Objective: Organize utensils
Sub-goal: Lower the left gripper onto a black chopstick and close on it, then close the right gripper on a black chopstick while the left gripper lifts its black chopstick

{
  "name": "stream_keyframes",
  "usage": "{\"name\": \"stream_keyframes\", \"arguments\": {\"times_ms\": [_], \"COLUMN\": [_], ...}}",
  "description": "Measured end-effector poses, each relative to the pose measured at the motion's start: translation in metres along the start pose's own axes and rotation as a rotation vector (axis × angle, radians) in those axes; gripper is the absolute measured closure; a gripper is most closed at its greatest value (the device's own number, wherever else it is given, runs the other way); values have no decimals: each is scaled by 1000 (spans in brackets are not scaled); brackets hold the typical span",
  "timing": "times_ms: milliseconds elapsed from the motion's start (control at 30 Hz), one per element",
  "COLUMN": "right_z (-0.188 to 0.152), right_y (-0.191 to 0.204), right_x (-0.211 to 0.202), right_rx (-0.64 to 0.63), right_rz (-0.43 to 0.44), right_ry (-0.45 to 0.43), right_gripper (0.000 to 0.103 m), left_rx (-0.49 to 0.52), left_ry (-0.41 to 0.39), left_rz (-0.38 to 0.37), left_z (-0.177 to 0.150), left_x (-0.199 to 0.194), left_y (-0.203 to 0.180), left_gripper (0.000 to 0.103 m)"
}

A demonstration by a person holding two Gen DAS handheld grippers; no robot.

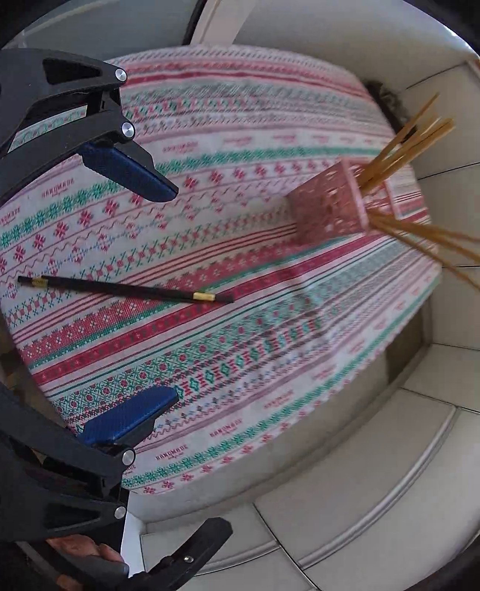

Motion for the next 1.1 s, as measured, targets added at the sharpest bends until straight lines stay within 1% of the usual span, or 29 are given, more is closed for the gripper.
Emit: {"name": "stream_keyframes", "arguments": {"times_ms": [33, 67, 100, 133, 200, 233, 267, 367, 467, 500, 533, 567, 600, 633, 700, 733, 833, 900, 967, 1100], "right_z": [-4, -6, -6, -4, -3, -4, -6, -9, -10, -10, -11, -12, -14, -16, -20, -22, -32, -41, -48, -64], "right_y": [-7, -11, -12, -14, -15, -14, -12, -10, -6, -4, -1, 2, 6, 11, 19, 24, 38, 54, 72, 110], "right_x": [6, 10, 12, 11, 10, 11, 13, 17, 18, 20, 21, 21, 22, 23, 25, 28, 38, 49, 61, 87], "right_rx": [42, 81, 98, 100, 92, 95, 102, 108, 107, 102, 94, 85, 71, 54, 22, 6, -21, -50, -83, -172], "right_rz": [7, 42, 63, 59, 47, 59, 72, 84, 94, 97, 102, 107, 113, 117, 110, 99, 91, 80, 71, 13], "right_ry": [43, 84, 98, 90, 84, 98, 114, 141, 152, 156, 161, 167, 175, 183, 194, 199, 236, 274, 304, 346], "right_gripper": [7, 7, 7, 7, 7, 7, 7, 7, 7, 7, 7, 7, 7, 7, 7, 7, 7, 7, 7, 7], "left_rx": [-9, -17, -32, -56, -112, -119, -118, -119, -137, -139, -128, -110, -91, -88, -97, -113, -202, -245, -271, -323], "left_ry": [24, 39, 50, 61, 100, 115, 127, 140, 139, 135, 120, 114, 110, 110, 111, 101, 52, 25, -8, -70], "left_rz": [5, 13, 9, -9, -55, -59, -51, -18, -22, -16, -2, 22, 48, 54, 46, 51, 21, -5, -13, -23], "left_z": [-3, -4, -5, -4, -4, -4, -4, 1, 9, 11, 15, 17, 19, 21, 21, 24, 22, 15, 5, -17], "left_x": [10, 20, 28, 34, 46, 51, 57, 70, 82, 84, 86, 87, 88, 89, 89, 88, 77, 66, 50, 23], "left_y": [1, 1, 2, 4, 7, 7, 9, 12, 12, 12, 12, 12, 14, 15, 19, 28, 65, 88, 109, 144], "left_gripper": [7, 8, 11, 15, 34, 39, 47, 55, 60, 61, 65, 76, 89, 95, 96, 97, 97, 97, 97, 97]}}
Point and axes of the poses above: each gripper's, at about its wrist camera, not at the fingertips, and x roughly the way its jaws point, y to its left, z to its top, the point moved 8 cm from there along x, roughly the way its jaws point, and after that the axes turned 7 degrees about -y, right-handed, at the moved point
